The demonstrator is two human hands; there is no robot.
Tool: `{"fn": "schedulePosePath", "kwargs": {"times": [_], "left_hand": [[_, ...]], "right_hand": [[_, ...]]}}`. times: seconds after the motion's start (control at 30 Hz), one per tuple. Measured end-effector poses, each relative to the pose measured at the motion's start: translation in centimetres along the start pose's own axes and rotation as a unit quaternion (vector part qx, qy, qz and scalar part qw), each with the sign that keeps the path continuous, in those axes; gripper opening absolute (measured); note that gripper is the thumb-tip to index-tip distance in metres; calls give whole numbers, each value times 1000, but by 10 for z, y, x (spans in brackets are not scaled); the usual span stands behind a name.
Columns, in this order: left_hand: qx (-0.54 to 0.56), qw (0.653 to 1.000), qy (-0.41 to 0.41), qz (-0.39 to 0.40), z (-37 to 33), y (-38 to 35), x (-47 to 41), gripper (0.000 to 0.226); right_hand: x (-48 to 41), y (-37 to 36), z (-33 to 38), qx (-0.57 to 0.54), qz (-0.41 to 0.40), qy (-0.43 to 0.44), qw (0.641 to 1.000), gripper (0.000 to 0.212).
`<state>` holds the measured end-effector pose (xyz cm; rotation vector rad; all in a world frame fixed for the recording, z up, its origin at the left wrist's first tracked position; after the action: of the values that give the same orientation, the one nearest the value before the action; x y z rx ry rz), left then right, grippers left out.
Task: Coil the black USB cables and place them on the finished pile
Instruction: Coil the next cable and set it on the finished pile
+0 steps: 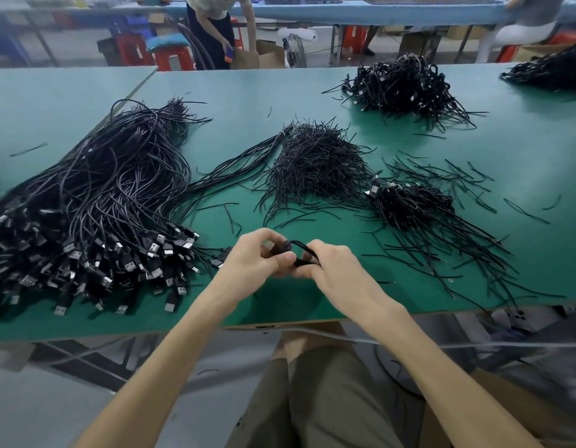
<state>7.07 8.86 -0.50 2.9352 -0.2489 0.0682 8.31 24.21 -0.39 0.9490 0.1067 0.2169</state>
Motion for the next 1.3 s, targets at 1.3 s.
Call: {"fn": "schedulePosePath", "kwargs": {"times": [1.3], "left_hand": [[-153, 973, -4, -173, 19, -9, -70, 42]], "right_hand": [[-91, 16, -43, 56, -213, -68, 973, 17]]}}
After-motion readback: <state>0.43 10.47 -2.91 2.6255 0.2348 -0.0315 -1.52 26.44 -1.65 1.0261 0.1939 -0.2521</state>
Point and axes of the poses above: each hand's wrist, its own x-axis away from the middle knuckle, its own y-axis out of the back of the hand, z = x × y, the point moved 6 cm from there along -x, towards the middle knuckle, and after that the axes turned 4 degrees about x, right-handed, at the moved point
